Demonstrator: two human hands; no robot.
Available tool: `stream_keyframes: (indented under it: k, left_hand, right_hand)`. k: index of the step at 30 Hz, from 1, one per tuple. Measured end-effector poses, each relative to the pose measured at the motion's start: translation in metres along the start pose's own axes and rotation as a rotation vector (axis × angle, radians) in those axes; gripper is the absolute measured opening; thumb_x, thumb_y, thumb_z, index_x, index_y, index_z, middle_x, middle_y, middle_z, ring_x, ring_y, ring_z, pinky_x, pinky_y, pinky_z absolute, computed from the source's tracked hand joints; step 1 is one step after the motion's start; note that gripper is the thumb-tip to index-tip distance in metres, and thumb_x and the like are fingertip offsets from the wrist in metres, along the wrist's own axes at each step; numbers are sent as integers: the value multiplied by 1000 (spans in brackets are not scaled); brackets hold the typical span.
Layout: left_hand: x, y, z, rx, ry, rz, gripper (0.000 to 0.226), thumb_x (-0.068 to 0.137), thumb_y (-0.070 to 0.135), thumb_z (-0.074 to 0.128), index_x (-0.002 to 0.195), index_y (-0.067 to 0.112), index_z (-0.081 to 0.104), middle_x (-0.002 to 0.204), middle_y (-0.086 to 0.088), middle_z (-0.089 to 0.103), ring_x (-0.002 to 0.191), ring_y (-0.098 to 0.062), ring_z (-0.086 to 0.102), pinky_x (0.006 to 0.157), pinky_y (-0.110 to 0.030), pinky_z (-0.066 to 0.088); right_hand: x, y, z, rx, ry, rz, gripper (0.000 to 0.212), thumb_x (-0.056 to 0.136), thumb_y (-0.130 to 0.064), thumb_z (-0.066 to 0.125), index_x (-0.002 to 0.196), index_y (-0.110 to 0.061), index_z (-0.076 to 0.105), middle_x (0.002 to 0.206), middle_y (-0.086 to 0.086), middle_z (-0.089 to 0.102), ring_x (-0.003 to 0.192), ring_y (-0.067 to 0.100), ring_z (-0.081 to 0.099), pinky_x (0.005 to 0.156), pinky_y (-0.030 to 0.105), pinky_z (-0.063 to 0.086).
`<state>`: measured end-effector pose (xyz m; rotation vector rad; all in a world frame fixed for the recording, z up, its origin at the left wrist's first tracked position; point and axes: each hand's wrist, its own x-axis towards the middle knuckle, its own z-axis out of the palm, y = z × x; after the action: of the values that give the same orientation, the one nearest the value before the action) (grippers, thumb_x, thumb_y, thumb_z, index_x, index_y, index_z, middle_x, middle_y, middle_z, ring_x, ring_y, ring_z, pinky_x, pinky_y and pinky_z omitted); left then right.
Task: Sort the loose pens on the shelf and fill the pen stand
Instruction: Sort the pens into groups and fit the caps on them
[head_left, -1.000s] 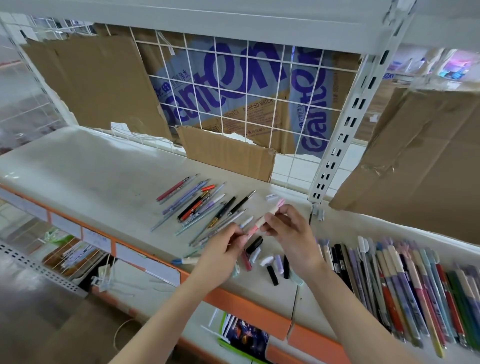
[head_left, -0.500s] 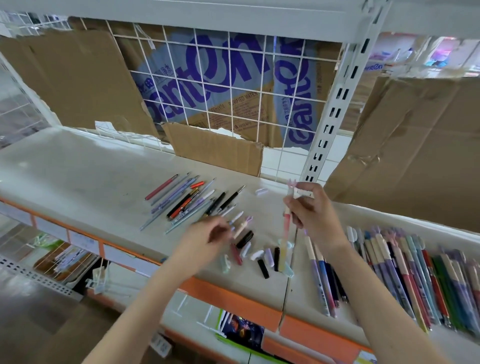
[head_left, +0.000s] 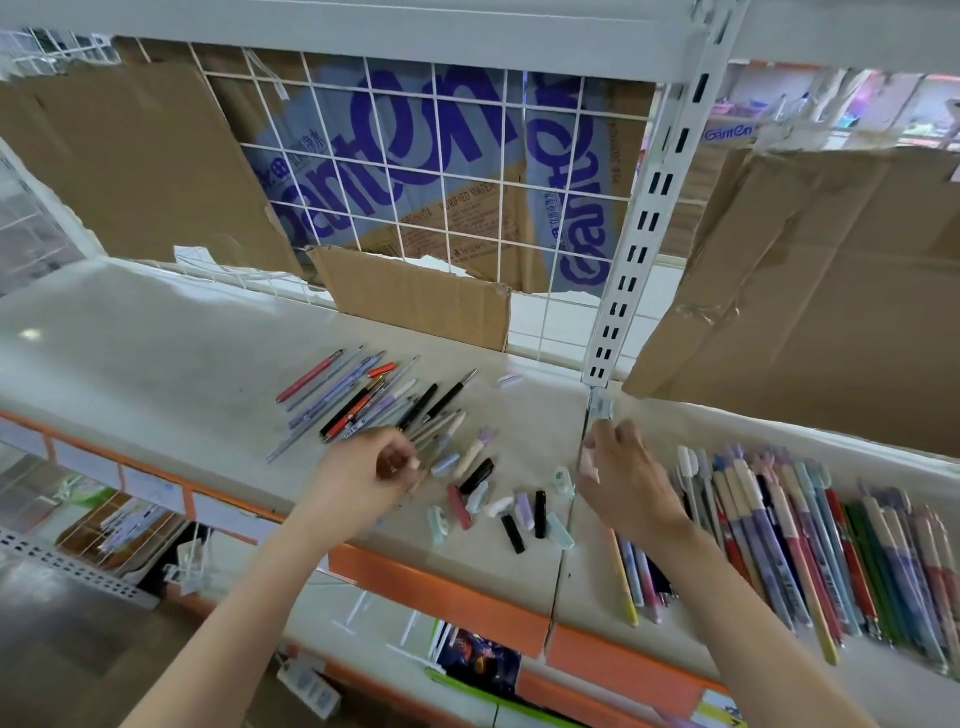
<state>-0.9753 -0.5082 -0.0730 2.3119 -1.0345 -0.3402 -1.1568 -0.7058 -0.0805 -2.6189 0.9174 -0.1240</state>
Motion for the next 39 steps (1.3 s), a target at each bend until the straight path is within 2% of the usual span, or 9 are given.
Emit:
stream_keyframes:
  k: [5, 7, 12, 15, 18, 25, 29, 33, 39]
  left_hand:
    - [6, 41, 10, -770, -29, -125, 11, 81, -4, 66, 85, 3, 58, 79, -10, 67, 68, -20, 68, 65, -24, 55]
    - [8, 48, 14, -835, -20, -105, 10, 81, -4, 65, 84, 3, 58, 75, -9, 66, 62, -13, 67, 60, -18, 54]
    - [11, 40, 20, -769, 12, -67, 7, 83, 3, 67, 86, 2, 60, 78, -8, 66, 69, -13, 68, 65, -19, 53]
    - [16, 20, 29, -317, 72, -29, 16, 89, 23, 63, 91, 7, 62, 80, 1, 64, 69, -10, 60, 64, -15, 43]
    - [17, 1, 36, 68, 59, -32, 27, 88, 31, 62, 105, 11, 58, 104, -3, 56, 88, -17, 57, 77, -27, 46]
    - [17, -3, 33, 370, -81, 6, 26, 95, 28, 49, 114, 11, 52, 118, -5, 53, 107, -21, 50, 86, -35, 45]
    - [11, -5, 30, 278, -7, 28, 20, 98, 19, 42, 112, 8, 51, 114, -7, 49, 100, -22, 50, 80, -29, 41]
    - [-2, 5, 27, -17, 56, 99, 13, 96, 11, 46, 105, 9, 55, 103, 1, 45, 89, -20, 54, 81, -32, 44]
    - [-6, 11, 28, -110, 73, 154, 11, 95, 8, 49, 101, 12, 57, 88, 14, 47, 82, -12, 54, 78, -34, 46]
  right_hand:
    - [-6, -42, 2, 795, -153, -73, 9, 91, -24, 60, 99, -20, 61, 90, -4, 67, 77, 9, 64, 76, 22, 50]
    - [-8, -54, 5, 1055, -241, -14, 15, 92, -19, 60, 105, -12, 62, 83, 0, 67, 67, 10, 63, 68, 21, 51]
    - [-9, -57, 10, 1048, -229, -42, 11, 88, -8, 63, 100, -8, 64, 77, -4, 66, 67, 1, 59, 61, 13, 45]
    - [-5, -49, 11, 1026, -137, 42, 10, 89, -12, 62, 96, -15, 69, 70, -6, 63, 61, -3, 56, 65, 13, 41]
    - [-2, -40, 10, 1093, -96, 120, 12, 87, -8, 64, 92, -16, 71, 58, -18, 58, 57, -7, 51, 59, 9, 38]
    - [3, -35, 8, 1273, -77, 251, 5, 83, -10, 68, 82, -6, 66, 77, 1, 64, 75, 13, 59, 65, 23, 46]
    - [5, -33, 5, 1315, -9, 252, 9, 85, -3, 62, 80, -6, 56, 79, 10, 65, 76, 20, 58, 62, 27, 42]
    - [10, -32, 3, 1421, 103, 213, 5, 89, -4, 60, 85, -6, 62, 72, 1, 63, 68, 12, 59, 61, 25, 42]
    - [10, -33, 2, 1487, 107, 159, 5, 90, -7, 60, 87, -8, 64, 69, -5, 65, 69, 10, 61, 63, 24, 43]
